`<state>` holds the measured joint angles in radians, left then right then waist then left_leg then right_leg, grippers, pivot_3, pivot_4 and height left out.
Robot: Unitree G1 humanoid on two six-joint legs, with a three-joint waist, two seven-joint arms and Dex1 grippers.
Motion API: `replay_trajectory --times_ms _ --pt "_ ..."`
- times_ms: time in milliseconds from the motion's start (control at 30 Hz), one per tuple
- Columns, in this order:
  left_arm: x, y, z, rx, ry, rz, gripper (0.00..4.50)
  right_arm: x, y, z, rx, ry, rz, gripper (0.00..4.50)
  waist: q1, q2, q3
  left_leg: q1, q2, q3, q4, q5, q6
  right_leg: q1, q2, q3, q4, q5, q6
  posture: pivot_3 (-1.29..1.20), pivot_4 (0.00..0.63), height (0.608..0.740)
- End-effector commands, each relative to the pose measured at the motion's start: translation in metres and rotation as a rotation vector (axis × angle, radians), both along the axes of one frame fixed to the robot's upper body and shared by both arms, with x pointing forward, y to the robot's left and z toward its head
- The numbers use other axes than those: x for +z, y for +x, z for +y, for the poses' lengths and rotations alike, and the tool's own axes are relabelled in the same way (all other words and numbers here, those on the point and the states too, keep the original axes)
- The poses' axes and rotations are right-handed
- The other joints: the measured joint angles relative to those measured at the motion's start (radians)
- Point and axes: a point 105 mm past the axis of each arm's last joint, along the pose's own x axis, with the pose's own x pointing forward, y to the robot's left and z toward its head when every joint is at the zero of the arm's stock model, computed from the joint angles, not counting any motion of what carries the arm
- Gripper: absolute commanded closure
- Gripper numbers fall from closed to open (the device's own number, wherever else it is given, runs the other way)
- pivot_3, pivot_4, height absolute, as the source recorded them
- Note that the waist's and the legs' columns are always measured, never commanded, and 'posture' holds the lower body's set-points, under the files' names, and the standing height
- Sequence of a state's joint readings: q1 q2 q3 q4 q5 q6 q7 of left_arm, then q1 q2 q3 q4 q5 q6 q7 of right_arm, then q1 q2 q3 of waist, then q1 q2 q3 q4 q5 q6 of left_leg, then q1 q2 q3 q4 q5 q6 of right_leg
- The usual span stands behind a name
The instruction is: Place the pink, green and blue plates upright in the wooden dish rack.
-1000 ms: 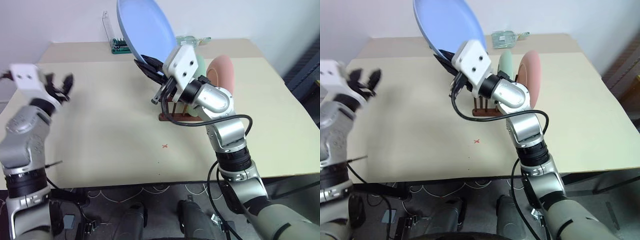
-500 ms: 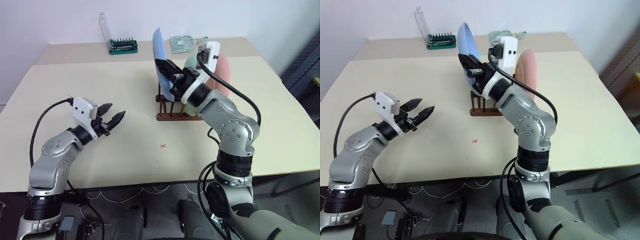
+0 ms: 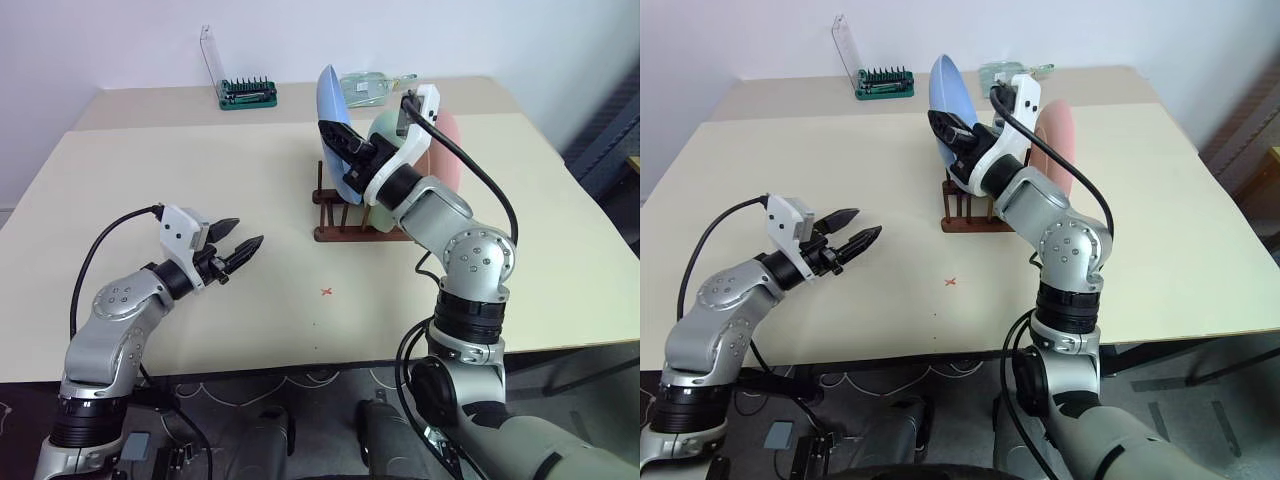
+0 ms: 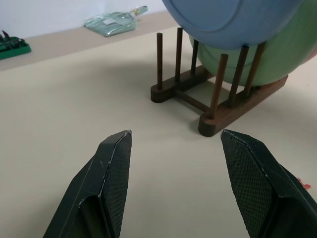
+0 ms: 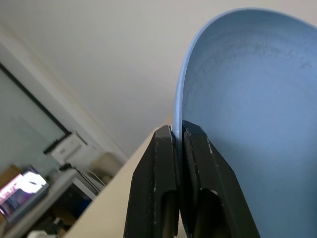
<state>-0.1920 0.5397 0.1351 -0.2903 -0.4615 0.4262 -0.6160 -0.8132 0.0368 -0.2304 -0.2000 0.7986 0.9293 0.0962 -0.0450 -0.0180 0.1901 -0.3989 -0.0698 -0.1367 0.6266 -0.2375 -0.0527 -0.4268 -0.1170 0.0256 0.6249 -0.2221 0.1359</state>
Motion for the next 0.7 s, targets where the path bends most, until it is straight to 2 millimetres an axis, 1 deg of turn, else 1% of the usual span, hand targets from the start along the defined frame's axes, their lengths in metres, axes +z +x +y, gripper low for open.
replay_trajectory --times_ms 33,133,267,400,700 --pt "0.008 -0.003 -0.002 -0.007 0.008 -0.042 1.59 0.022 -0.014 0.006 0.041 0.022 -0.102 4.5 -0.002 0.0 0.0 0.0 0.0 0.0 0.0 0.0 0.0 0.0 0.0 0.0 0.0 0.0 0.0 0.0 0.15 0.74" --pt "0.007 -0.003 -0.002 -0.005 0.008 -0.042 1.59 0.031 -0.017 0.006 0.054 0.044 -0.128 4.5 -0.001 0.0 0.0 0.0 0.0 0.0 0.0 0.0 0.0 -0.001 0.0 0.0 0.001 0.0 0.0 0.0 0.15 0.74" --pt "0.006 -0.003 -0.002 -0.004 0.008 -0.041 1.59 0.034 -0.019 0.006 0.059 0.055 -0.139 4.5 -0.001 0.0 0.0 0.0 0.0 0.0 0.0 0.0 0.0 -0.001 0.0 0.0 0.001 0.0 0.0 0.0 0.15 0.74" --pt "0.006 -0.003 -0.002 -0.003 0.008 -0.039 1.59 0.043 -0.025 0.008 0.09 0.091 -0.165 4.5 0.0 0.0 0.0 0.0 0.0 0.0 0.0 0.0 0.0 -0.001 0.0 0.0 0.001 0.0 0.0 0.0 0.15 0.74" --pt "0.004 -0.002 -0.001 -0.005 0.008 -0.039 1.59 0.015 -0.001 0.0 0.009 0.091 0.012 4.5 0.001 0.0 0.0 0.0 0.0 0.0 0.0 0.0 0.0 0.0 0.0 0.0 0.001 0.0 0.0 0.0 0.15 0.74"
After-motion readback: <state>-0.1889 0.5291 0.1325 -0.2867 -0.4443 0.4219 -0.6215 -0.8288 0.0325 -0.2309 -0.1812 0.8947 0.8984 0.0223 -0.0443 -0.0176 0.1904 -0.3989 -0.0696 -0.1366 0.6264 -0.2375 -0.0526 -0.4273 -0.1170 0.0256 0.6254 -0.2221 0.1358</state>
